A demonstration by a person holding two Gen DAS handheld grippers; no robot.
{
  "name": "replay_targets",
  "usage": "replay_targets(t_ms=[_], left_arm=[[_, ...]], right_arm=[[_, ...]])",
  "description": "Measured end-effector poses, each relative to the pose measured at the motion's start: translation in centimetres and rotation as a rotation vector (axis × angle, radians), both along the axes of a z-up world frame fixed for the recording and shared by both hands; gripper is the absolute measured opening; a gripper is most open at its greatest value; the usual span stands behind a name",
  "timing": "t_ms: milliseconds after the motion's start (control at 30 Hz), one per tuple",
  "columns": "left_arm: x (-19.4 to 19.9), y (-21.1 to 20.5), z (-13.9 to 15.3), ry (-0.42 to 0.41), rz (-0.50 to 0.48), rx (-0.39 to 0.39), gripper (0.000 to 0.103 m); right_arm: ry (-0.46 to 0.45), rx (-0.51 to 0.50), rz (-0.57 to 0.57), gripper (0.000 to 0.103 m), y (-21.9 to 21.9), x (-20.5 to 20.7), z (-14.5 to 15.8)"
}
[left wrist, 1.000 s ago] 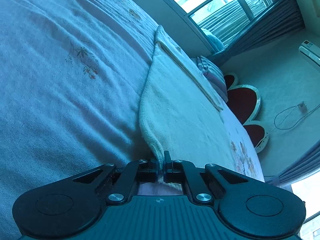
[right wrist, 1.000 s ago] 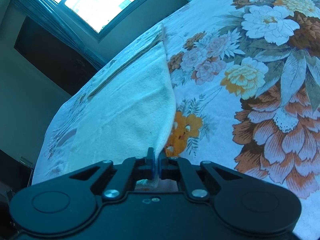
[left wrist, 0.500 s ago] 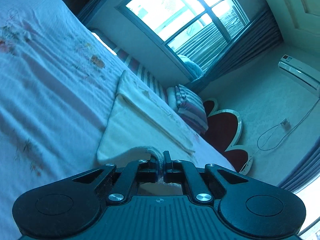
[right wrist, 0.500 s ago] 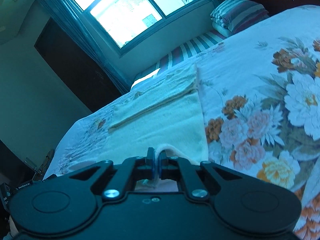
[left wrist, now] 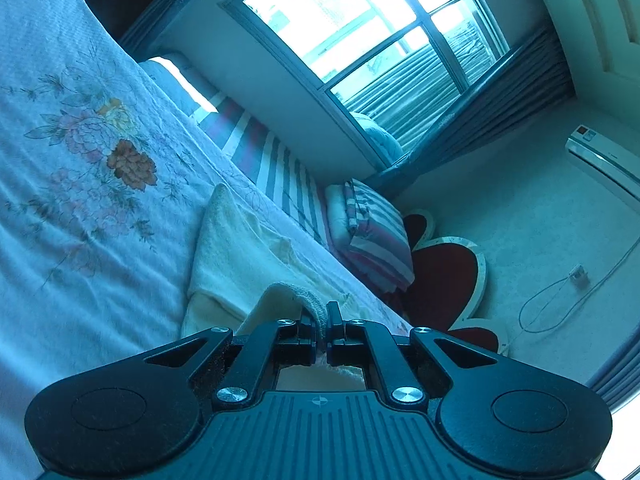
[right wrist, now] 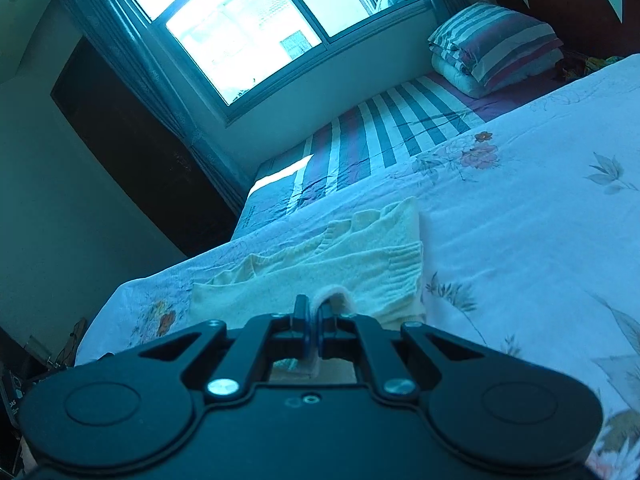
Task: Fold small clothes
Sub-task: 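Lift the hem with both grippers and fold it toward the collar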
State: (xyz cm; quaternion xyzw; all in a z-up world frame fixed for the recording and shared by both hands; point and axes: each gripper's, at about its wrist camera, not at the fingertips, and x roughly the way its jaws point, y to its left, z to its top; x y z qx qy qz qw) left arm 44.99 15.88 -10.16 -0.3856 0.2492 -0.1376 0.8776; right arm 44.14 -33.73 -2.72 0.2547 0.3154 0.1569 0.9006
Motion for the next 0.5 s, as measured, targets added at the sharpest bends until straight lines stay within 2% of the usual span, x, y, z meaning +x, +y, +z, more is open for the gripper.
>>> replay_targets(t_ms=[200,333,433,467,500], left_arm=[[7.8,0.2,-2.0,0.039,-0.010,0.010,0.004],[12.5,0.2,-3.5,0.077,-0.026,0.040,0.004],[15.3,0.1,-4.2,0.111,-0.026,0.081,0.004],[16.0,0.1,-4.2,0.127,-0.022,0.095,0.004],[16.3,0.2,-4.0,0.130,-0.022,0.101,0.005]], right_arm=[[0.072,0.047,-0.038,0.005,-0.2,7.6,-3.5],[0.121,0.066,-0.063,0.005,-0.1,11.2,-6.2],[0.112,0.074,-0.068,0.006,-0.1,13.0,-7.3],[0.108,0.069,-0.076,0.008,-0.2,13.4,-7.5],[0.100,0.046,-0.105,0.018,-0.4,13.7,-7.4]])
